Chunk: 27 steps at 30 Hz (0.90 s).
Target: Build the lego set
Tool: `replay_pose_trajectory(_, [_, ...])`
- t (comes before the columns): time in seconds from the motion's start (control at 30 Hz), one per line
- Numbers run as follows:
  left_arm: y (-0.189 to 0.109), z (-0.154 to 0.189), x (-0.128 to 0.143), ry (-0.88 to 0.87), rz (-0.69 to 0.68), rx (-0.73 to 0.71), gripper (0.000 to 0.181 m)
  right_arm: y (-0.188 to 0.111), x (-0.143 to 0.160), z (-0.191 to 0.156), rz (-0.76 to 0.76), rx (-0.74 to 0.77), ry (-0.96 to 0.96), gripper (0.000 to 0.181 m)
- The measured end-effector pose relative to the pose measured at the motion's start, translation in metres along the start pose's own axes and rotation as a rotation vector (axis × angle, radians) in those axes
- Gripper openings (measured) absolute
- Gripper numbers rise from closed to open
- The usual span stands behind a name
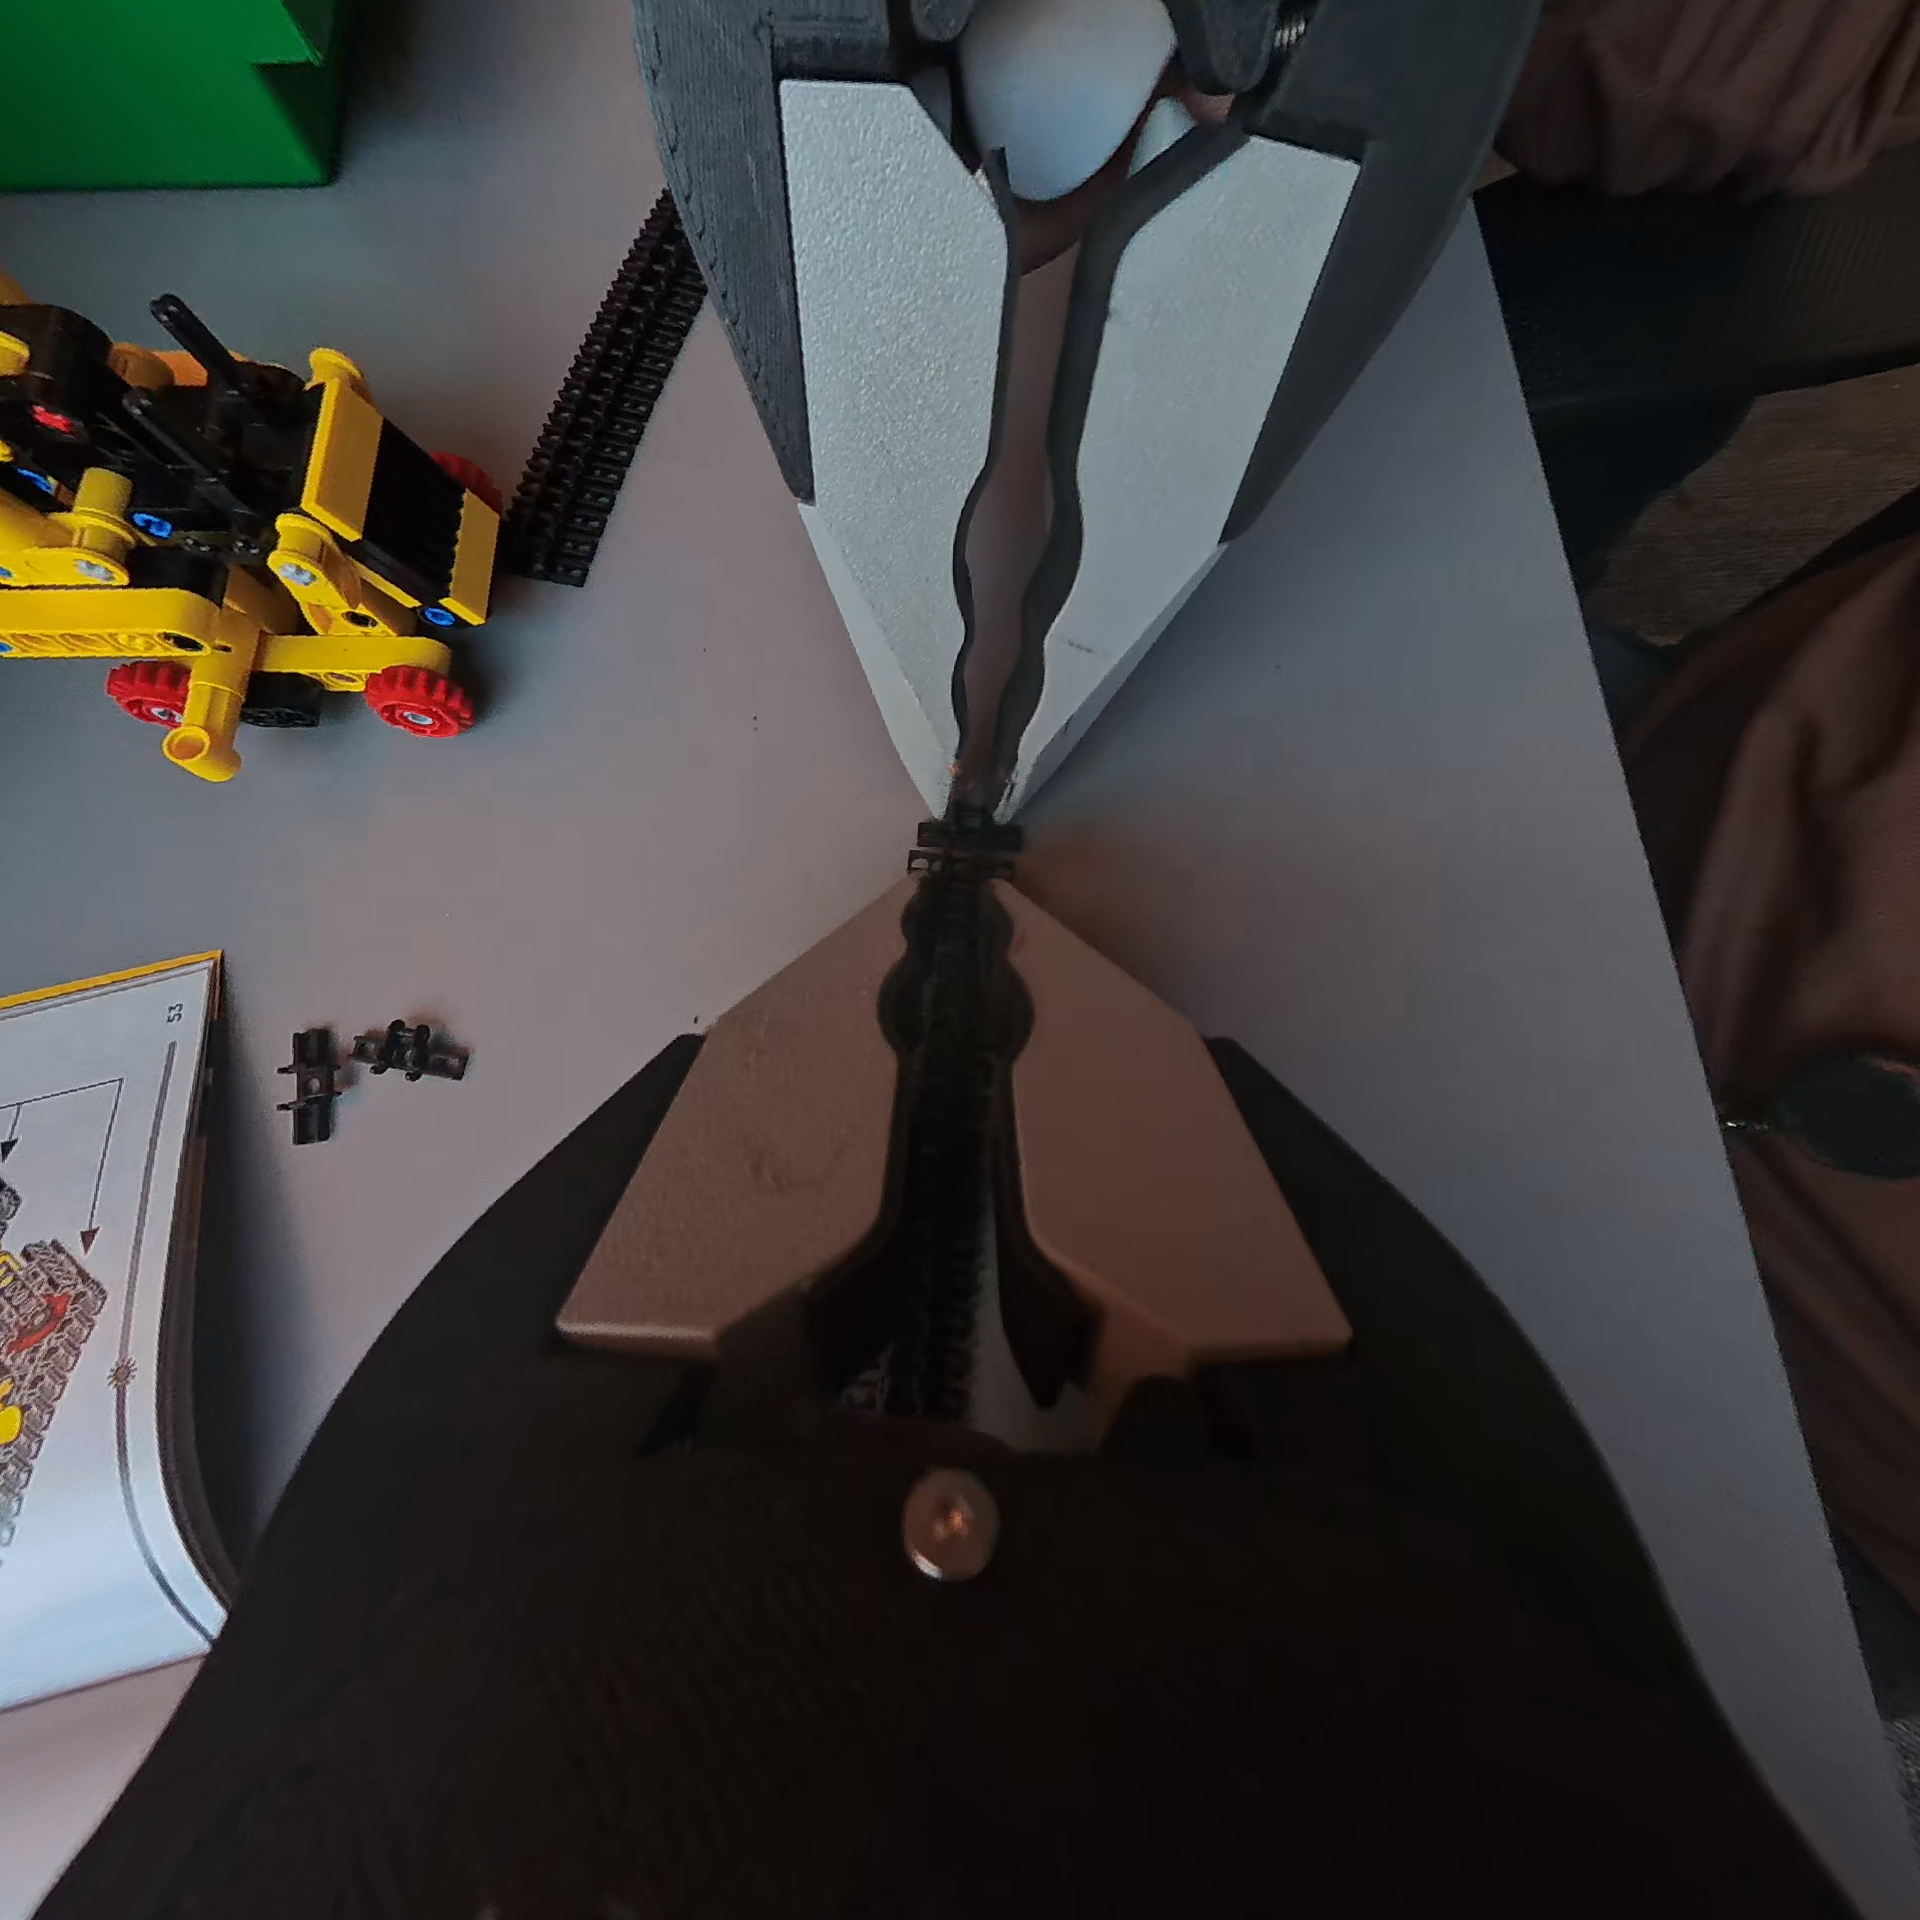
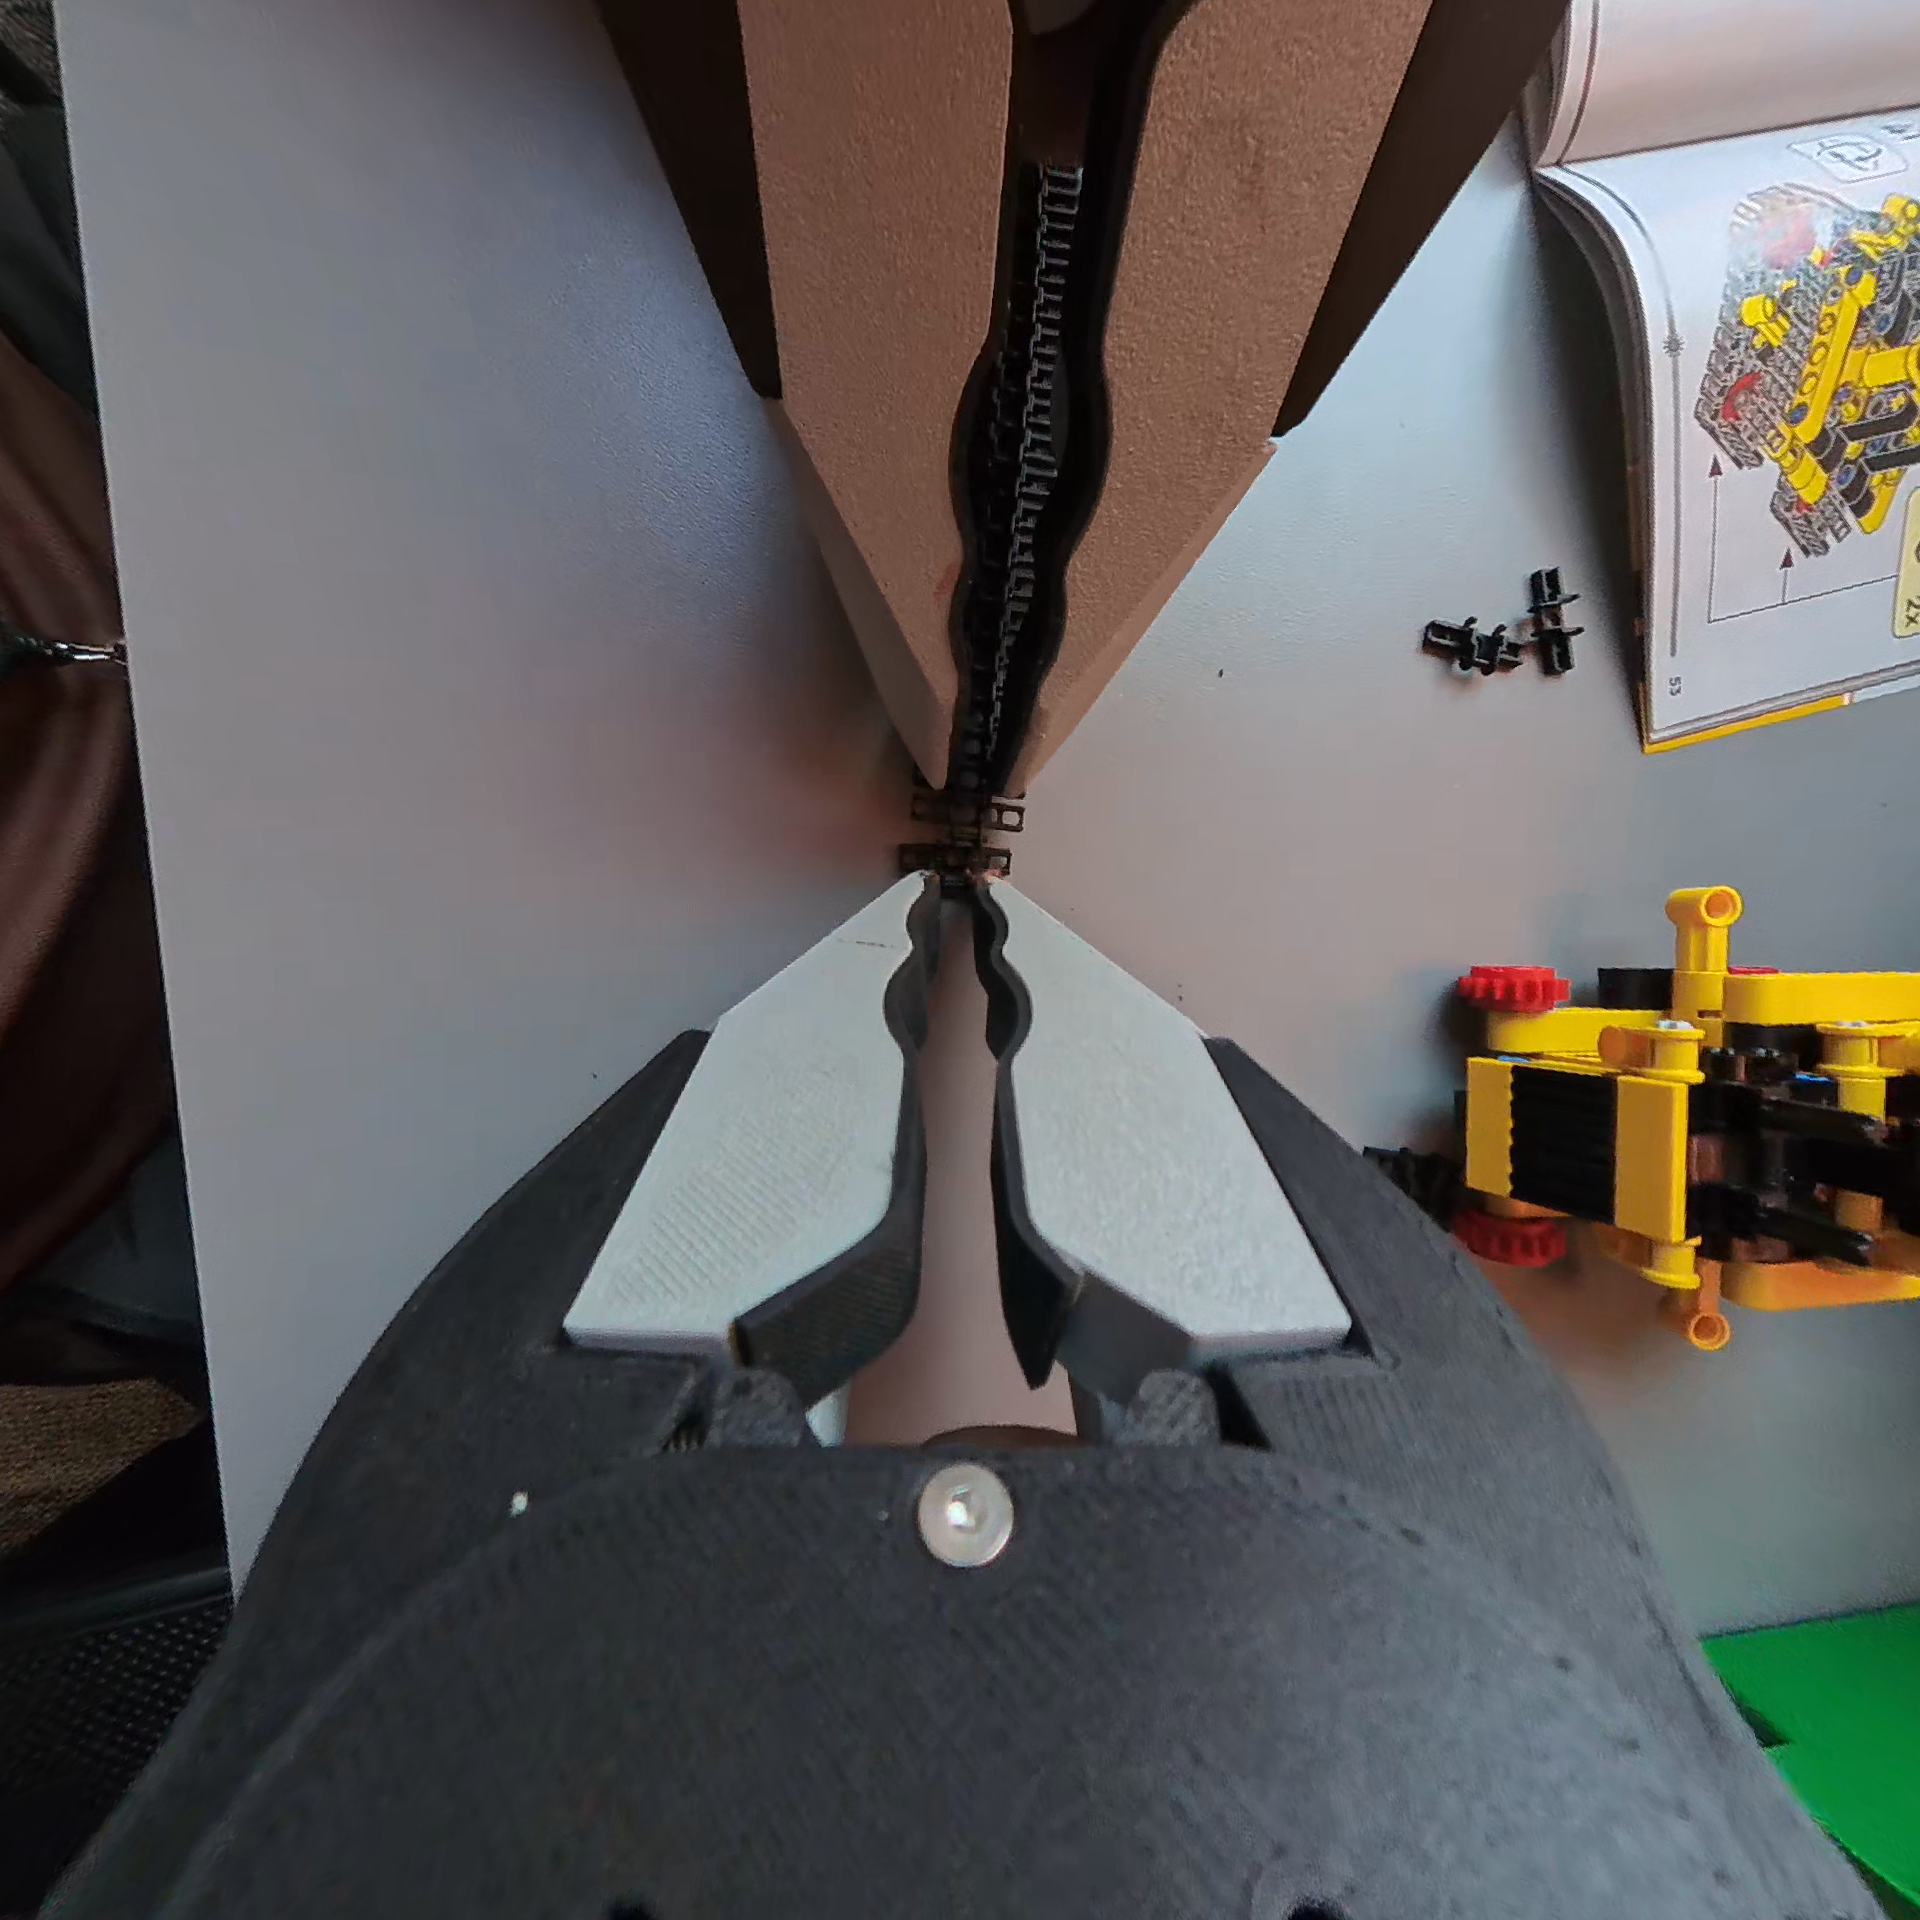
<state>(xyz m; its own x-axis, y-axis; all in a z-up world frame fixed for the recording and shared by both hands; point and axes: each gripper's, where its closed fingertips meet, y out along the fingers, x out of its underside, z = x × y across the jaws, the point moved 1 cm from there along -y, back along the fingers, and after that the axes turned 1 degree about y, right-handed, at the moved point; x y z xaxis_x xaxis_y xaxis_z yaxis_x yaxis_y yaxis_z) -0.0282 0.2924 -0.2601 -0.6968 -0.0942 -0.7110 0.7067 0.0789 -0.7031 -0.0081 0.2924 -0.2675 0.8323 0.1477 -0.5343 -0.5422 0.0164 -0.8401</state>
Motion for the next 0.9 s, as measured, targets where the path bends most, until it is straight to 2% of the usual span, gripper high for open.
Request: replay_pose_trajectory(0.9, [0.0042, -0.0007, 0.0033, -0.017, -0.03, -0.022, 0.004, 0.001, -0.0012, 0.0022, 0.042, -0.02, 0.041, 0.003])
